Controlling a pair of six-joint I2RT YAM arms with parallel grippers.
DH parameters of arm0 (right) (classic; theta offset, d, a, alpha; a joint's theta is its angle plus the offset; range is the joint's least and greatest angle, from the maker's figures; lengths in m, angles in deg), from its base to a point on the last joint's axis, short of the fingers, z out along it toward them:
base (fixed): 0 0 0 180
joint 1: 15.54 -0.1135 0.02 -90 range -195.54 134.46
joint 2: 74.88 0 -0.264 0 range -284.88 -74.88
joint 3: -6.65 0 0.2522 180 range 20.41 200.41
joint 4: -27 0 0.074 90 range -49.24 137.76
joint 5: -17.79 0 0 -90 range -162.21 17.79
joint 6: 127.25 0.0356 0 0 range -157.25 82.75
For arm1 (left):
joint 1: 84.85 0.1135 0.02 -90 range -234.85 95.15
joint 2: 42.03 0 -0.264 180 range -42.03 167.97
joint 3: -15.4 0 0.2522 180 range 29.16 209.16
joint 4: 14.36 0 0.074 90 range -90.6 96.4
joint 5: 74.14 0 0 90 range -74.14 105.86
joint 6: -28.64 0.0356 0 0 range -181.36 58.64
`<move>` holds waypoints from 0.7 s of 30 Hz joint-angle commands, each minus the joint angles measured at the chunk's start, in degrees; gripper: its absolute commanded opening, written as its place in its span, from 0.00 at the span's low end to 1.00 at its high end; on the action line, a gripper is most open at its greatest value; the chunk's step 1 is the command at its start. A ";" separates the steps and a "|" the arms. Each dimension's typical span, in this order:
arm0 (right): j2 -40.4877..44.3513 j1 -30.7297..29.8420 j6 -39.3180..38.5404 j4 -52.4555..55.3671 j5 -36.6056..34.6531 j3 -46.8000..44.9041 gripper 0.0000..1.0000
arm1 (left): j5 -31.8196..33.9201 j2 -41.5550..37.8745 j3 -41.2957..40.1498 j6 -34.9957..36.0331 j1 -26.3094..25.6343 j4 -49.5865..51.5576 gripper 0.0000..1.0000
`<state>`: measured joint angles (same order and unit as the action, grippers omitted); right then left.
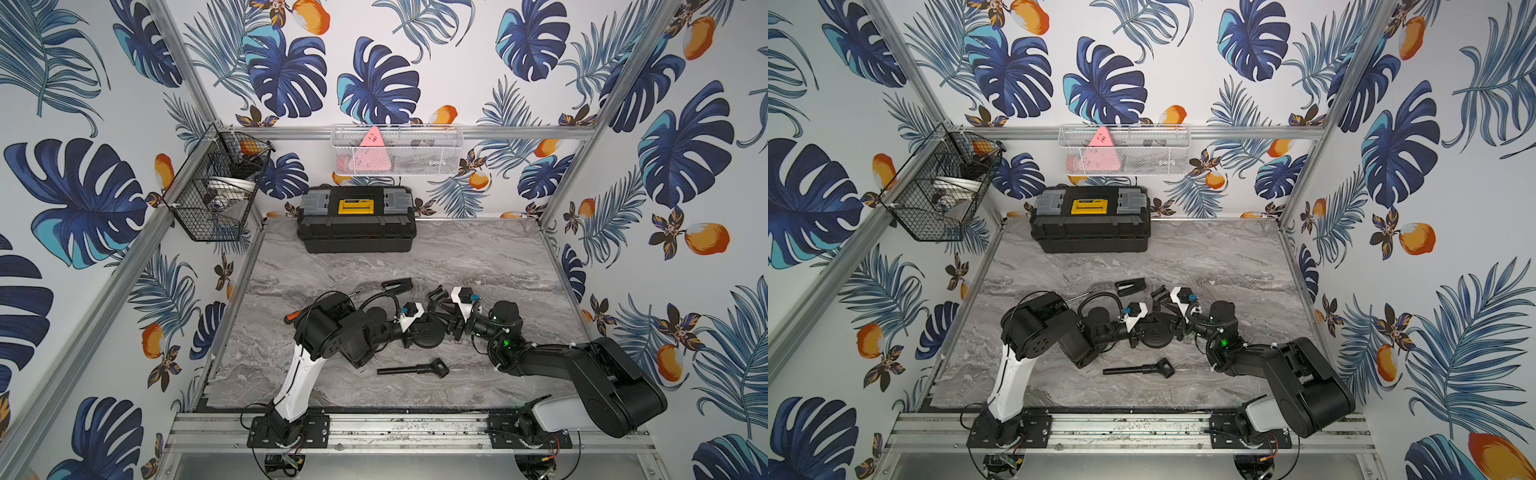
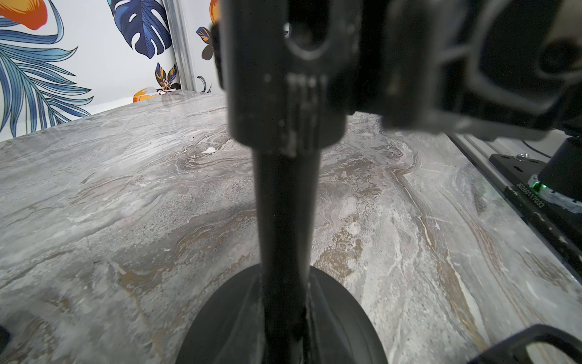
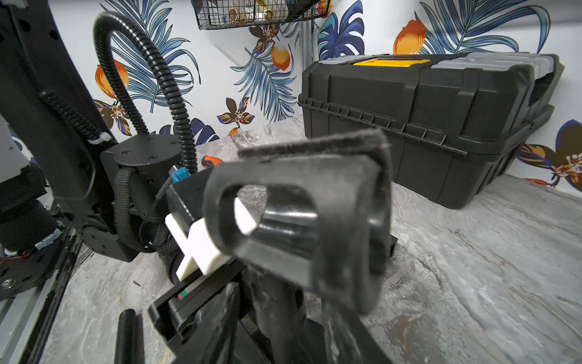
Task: Assemble a microphone stand
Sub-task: Screw the microphone stand pole into the microphone stand base.
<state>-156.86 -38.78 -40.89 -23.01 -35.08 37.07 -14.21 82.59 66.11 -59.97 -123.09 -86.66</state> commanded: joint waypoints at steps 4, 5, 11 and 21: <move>-2.40 0.04 2.66 -9.20 -0.03 -0.05 0.38 | 1.32 0.69 -0.12 0.99 0.16 7.49 0.09; -2.80 0.03 2.84 -9.78 0.05 0.07 0.37 | 1.32 0.64 -0.07 1.03 0.13 7.57 0.09; -3.76 0.04 2.85 -9.44 0.67 1.25 0.41 | 1.29 0.62 0.05 1.08 0.18 7.99 0.09; -2.76 -0.05 1.18 -6.68 -0.07 1.10 0.08 | 1.67 0.78 0.05 0.73 0.18 7.75 0.09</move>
<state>-159.78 -38.80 -40.47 -28.48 -34.25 38.43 -14.18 82.80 66.41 -60.43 -123.07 -86.55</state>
